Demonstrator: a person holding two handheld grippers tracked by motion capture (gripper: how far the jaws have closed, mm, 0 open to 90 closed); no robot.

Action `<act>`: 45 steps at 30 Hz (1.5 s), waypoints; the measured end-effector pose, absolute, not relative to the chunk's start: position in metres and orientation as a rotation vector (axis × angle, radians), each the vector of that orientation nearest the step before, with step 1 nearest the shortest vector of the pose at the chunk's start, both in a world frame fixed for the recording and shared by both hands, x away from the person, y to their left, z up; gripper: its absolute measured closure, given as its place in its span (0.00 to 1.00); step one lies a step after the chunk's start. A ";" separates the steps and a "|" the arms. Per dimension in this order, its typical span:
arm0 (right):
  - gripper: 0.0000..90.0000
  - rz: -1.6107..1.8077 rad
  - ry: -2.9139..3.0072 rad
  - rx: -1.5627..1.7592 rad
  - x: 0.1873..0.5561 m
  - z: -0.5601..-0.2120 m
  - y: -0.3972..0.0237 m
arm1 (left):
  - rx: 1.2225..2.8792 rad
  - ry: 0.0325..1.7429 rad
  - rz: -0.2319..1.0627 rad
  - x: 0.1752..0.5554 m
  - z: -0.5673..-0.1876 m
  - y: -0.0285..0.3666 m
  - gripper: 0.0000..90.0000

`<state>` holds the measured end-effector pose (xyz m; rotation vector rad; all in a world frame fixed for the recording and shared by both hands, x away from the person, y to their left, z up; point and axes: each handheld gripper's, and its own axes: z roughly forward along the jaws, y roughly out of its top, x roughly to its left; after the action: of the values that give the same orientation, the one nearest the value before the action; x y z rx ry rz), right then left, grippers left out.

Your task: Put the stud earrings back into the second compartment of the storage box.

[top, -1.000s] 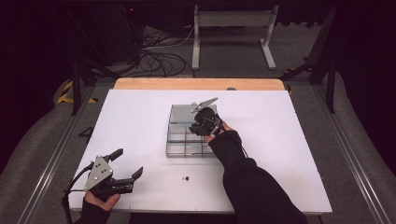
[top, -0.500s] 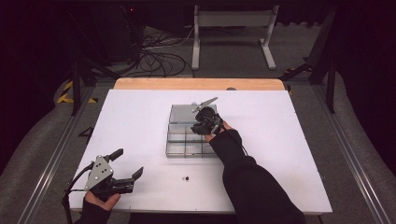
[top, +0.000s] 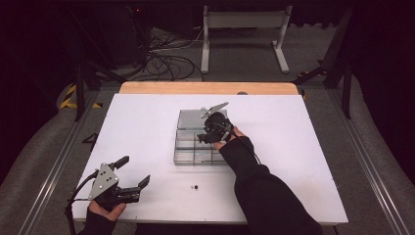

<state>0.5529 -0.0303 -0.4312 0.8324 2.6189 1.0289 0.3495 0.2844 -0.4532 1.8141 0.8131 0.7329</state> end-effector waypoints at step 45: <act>0.35 1.362 2.620 0.432 0.435 -0.406 -0.049 | 1.821 0.811 0.735 0.349 -0.453 0.283 0.11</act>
<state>0.4352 -0.0494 -0.4059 0.4317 2.6195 1.3617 0.3492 0.2827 -0.4531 1.8213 0.8105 0.7347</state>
